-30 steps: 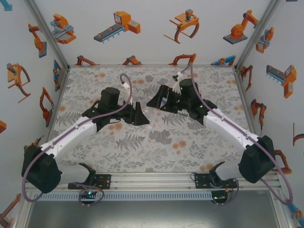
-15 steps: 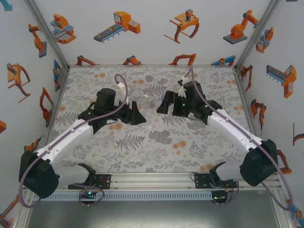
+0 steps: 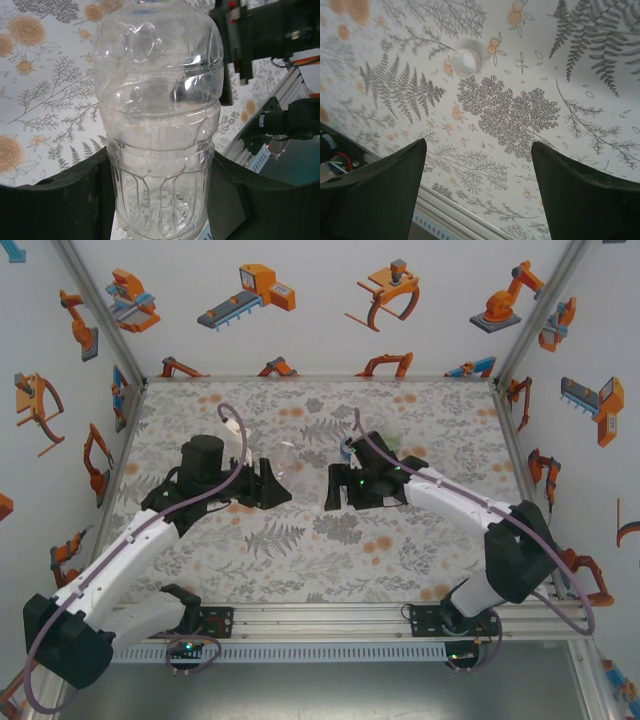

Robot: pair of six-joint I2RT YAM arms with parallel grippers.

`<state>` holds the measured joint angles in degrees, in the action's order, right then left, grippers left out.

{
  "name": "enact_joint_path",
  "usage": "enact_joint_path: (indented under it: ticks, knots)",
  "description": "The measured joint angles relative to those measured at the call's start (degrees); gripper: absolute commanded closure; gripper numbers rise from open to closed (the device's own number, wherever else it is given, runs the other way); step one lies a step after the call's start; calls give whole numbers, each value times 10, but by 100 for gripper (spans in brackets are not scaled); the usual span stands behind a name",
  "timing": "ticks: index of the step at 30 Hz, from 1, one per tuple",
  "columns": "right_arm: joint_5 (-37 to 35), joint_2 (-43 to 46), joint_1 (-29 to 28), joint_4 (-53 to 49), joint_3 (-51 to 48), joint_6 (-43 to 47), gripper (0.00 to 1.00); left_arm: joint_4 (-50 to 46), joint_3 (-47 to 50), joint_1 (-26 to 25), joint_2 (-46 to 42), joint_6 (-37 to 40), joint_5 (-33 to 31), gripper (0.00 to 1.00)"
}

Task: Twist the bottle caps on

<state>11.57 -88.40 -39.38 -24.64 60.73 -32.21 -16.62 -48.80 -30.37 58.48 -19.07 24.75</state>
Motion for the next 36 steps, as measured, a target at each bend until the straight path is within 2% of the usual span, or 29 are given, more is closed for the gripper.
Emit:
enact_joint_path:
  ticks: [4,10,16,21,24,36]
  knots:
    - [-23,-49,-32,-8,27,11,28,-26,12,0,-39,6,-19,97]
    - [-48,-113,-57,-13,81,16,40,-69,27,0,-95,8,-42,97]
    - [-68,-176,-70,-20,132,16,44,-91,36,0,-132,8,-54,97]
    - [-80,-226,-78,-38,183,21,43,-100,45,0,-151,6,-59,97]
    - [-88,-246,-85,-52,206,23,43,-102,51,0,-156,4,-59,97]
    - [-123,-282,-92,-97,243,23,55,-116,53,0,-161,2,-59,97]
